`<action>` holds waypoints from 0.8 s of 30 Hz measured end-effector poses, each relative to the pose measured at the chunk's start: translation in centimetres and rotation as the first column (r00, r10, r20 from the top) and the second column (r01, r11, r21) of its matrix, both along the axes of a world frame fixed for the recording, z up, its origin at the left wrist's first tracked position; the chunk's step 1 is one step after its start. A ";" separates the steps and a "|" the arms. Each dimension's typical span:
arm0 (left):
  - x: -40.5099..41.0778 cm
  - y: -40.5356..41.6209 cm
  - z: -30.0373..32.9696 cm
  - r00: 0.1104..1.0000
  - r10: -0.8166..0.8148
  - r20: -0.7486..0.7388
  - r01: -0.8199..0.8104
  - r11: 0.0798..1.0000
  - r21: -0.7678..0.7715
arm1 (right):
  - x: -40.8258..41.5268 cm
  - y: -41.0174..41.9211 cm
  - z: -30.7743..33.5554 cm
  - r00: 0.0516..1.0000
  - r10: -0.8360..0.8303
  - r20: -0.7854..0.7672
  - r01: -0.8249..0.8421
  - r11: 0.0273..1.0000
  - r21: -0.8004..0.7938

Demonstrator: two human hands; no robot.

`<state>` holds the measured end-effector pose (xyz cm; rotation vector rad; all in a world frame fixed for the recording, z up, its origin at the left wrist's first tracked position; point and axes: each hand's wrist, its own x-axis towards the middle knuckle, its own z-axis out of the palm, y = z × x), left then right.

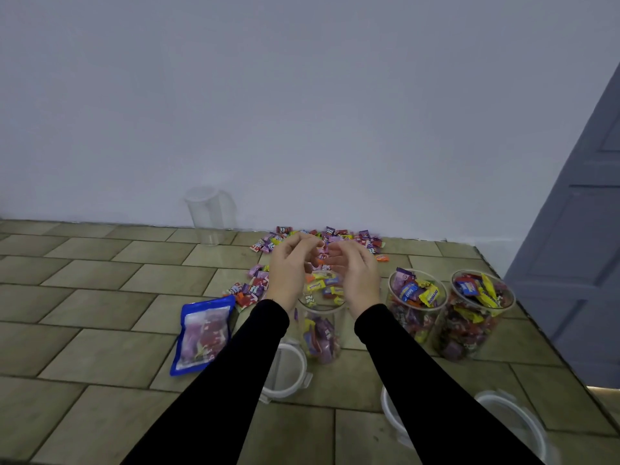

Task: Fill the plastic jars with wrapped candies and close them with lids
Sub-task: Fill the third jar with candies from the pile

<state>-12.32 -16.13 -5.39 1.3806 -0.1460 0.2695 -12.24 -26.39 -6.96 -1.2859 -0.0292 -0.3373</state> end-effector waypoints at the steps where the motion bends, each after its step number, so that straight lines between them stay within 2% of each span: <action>1: 0.1 0.2 0.1 1.000 -0.003 -0.020 0.003 1.000 -0.012 | 0.2 -0.2 0.1 1.000 -0.028 -0.008 0.027 1.000 -0.008; 5: 0.6 1.3 0.8 1.000 -0.003 -0.028 0.003 1.000 0.003 | 1.8 -1.0 0.9 0.995 -0.087 -0.054 0.083 0.995 -0.059; 8: 1.8 2.4 0.4 0.996 0.069 -0.062 -0.062 0.992 0.109 | 3.9 -1.3 0.5 0.978 -0.070 -0.196 0.045 0.990 -0.130; 12: 3.6 3.7 -2.5 0.987 0.124 -0.104 -0.078 0.927 0.366 | 5.9 -1.5 -2.7 0.919 -0.005 -0.395 0.043 0.995 0.087; 14: 4.3 4.2 -4.4 0.987 0.136 -0.091 -0.071 0.858 0.509 | 6.5 -1.7 -4.4 0.896 -0.022 -0.444 0.076 0.992 0.105; 17: 5.4 5.1 -7.2 0.990 0.138 -0.034 -0.069 0.681 0.729 | 6.7 -1.7 -6.4 0.880 -0.114 -0.461 0.063 0.990 -0.126; 20: 5.9 5.3 -9.1 0.996 0.076 -0.046 0.015 0.367 0.930 | 7.0 -1.7 -8.7 0.901 -0.159 -0.403 0.005 0.934 -0.358; 22: 6.1 5.1 -9.7 0.997 0.056 -0.060 0.048 0.184 0.982 | 7.4 -1.6 -10.2 0.925 -0.170 -0.339 -0.026 0.862 -0.505; 24: 6.4 4.8 -10.3 0.991 0.043 -0.130 0.126 0.090 0.988 | 8.0 -1.7 -11.4 0.938 -0.211 -0.275 -0.048 0.706 -0.707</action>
